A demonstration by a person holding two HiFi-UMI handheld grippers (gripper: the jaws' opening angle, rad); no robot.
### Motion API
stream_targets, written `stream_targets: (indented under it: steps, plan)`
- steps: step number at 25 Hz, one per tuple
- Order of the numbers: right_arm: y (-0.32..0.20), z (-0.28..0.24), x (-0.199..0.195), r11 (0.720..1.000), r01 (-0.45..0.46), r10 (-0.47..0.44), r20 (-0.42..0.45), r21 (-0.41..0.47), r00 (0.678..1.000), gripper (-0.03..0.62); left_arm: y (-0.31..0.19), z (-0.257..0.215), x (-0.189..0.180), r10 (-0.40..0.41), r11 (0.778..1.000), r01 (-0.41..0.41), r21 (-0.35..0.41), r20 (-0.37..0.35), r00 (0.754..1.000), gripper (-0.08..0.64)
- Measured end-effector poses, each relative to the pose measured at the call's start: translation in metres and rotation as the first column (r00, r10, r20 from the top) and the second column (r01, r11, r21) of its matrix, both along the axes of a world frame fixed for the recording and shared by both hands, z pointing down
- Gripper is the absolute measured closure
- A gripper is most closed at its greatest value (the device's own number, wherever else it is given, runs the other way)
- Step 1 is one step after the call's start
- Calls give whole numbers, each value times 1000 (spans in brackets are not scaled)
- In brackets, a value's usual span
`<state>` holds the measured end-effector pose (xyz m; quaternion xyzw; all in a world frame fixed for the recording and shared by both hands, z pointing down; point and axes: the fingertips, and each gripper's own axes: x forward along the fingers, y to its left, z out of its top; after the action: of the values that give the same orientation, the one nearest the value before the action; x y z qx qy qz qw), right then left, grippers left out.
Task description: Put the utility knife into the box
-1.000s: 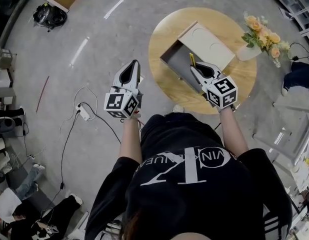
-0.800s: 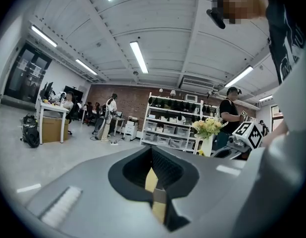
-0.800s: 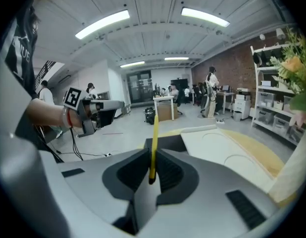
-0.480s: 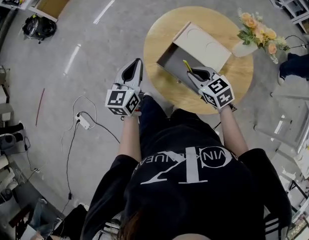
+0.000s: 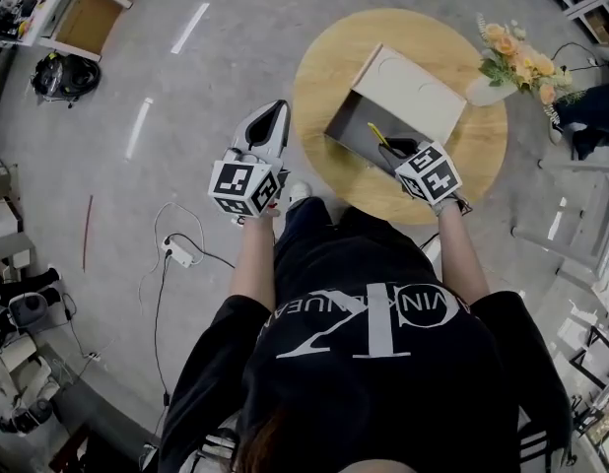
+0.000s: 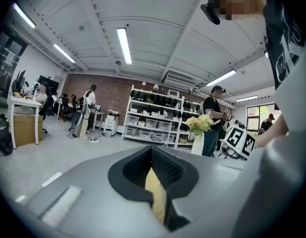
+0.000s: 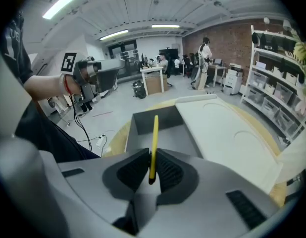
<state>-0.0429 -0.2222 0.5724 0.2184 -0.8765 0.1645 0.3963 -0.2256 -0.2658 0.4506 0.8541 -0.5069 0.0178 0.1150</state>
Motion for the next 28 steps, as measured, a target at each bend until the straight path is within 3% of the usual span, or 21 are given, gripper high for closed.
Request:
stream_targets:
  steps: [12, 28]
  plan:
    - [-9, 30, -10, 993, -67, 61, -73, -92, 996, 541, -27, 4, 6, 105, 994, -105, -11, -3, 995, 549]
    - [-18, 49, -36, 980, -107, 91, -104, -165, 990, 541, -38, 20, 14, 149, 988, -149, -35, -12, 989, 549]
